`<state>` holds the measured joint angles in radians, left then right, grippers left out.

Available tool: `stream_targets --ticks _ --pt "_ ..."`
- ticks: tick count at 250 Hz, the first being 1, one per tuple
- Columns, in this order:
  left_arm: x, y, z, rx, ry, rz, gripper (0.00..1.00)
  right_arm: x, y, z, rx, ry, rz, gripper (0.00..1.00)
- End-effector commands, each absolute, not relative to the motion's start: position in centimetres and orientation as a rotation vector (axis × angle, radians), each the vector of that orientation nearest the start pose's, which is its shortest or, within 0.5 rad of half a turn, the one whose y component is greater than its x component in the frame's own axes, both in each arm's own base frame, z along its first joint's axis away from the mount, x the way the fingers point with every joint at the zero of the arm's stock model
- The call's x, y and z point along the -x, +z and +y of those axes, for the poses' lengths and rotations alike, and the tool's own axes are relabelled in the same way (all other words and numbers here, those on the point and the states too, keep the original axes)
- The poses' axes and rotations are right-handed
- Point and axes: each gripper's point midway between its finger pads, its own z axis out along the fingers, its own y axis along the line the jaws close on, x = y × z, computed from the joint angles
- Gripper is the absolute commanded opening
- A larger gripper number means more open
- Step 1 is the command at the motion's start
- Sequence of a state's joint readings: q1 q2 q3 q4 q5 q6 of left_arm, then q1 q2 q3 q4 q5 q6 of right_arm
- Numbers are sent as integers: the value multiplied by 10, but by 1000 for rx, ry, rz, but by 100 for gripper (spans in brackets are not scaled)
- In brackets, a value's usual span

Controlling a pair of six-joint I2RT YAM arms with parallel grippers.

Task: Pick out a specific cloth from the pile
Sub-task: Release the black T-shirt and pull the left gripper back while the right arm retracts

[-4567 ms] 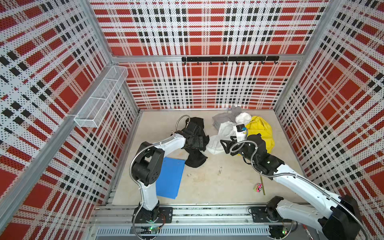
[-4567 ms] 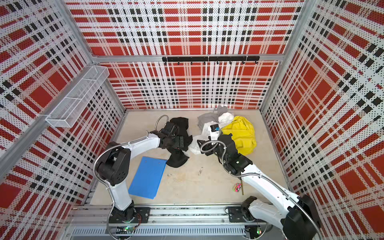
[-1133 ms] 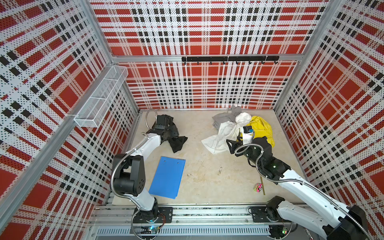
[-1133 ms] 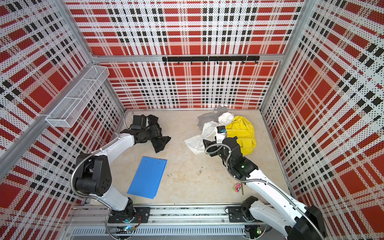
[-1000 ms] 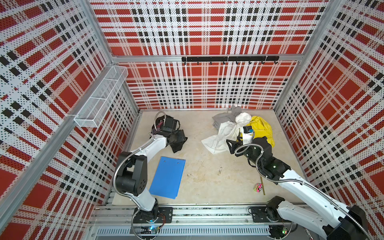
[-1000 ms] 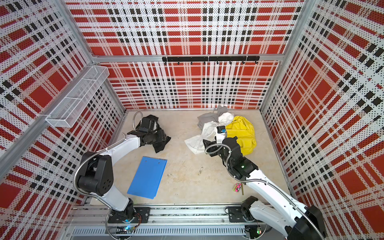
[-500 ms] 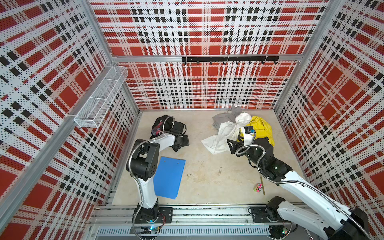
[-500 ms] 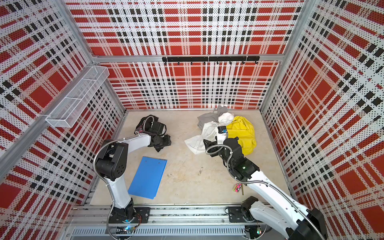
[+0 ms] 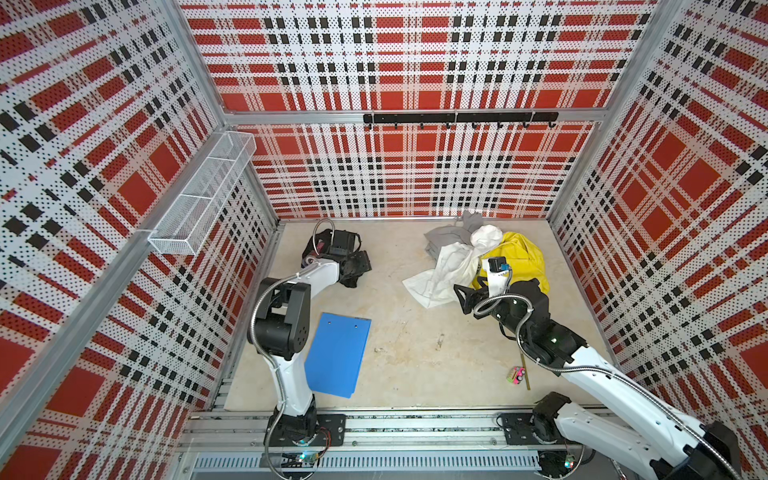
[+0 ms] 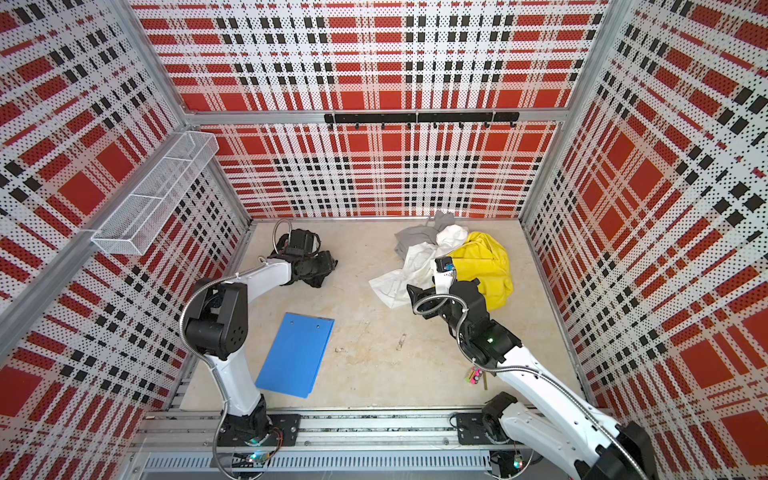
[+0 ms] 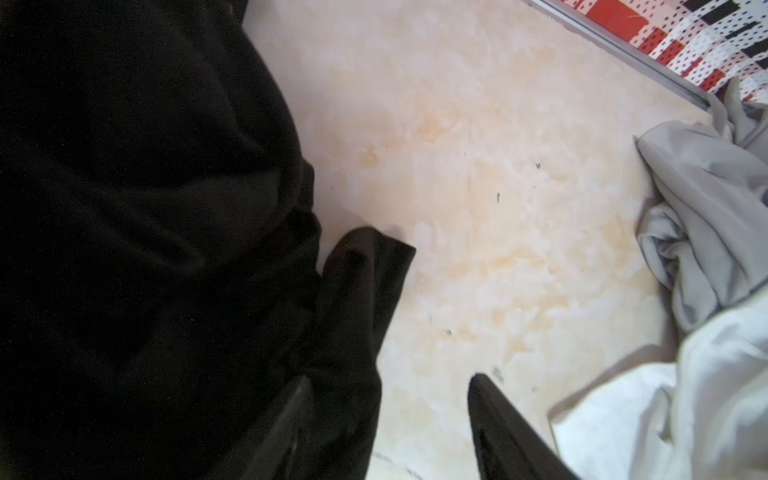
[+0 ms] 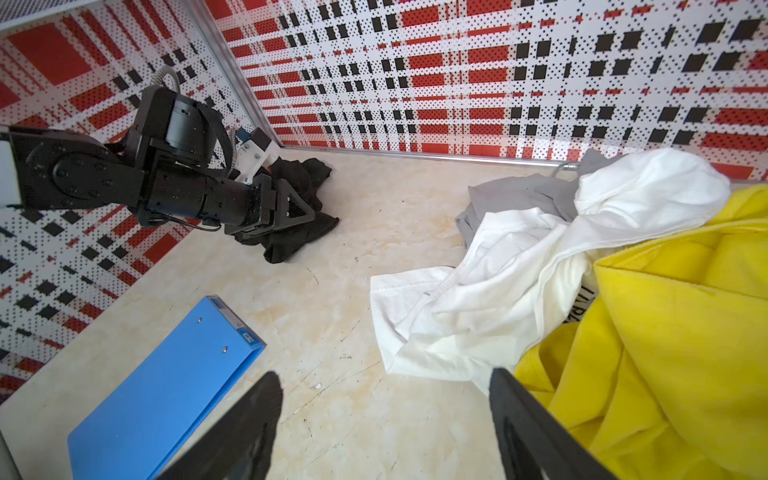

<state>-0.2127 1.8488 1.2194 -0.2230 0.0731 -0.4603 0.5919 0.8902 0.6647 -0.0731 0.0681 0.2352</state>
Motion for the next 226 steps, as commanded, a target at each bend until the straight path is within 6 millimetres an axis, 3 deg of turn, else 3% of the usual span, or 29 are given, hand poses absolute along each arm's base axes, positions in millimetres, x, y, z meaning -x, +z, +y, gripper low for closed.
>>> stream_targets --ticks 1,11,28,51,74,119,149,154,180,226 --pt "-459 161 -138 154 -494 2258 80 -290 259 162 265 453 1828 94" --pt "-449 175 -141 122 -507 2223 90 -292 259 152 230 423 1831 100" --pt "-433 198 -144 78 -514 2168 100 -296 257 133 154 356 1833 100" --pt "-414 219 -138 57 -460 2095 99 -297 259 111 70 292 1804 100" --pt "-398 228 -120 83 -376 2027 99 -294 261 87 -34 221 1760 100" --pt "-376 211 -73 148 -214 1891 99 -293 244 51 -157 120 1751 100" --pt "-368 190 -46 189 -117 1881 99 -298 224 24 -253 80 1749 100" --pt "-368 187 -35 209 -87 1883 99 -299 220 20 -266 72 1748 100" --pt "-369 169 -20 186 -1 1883 99 -304 202 -4 -317 15 1717 100" --pt "-381 170 -8 148 40 1851 99 -317 184 -34 -336 -2 1653 100"
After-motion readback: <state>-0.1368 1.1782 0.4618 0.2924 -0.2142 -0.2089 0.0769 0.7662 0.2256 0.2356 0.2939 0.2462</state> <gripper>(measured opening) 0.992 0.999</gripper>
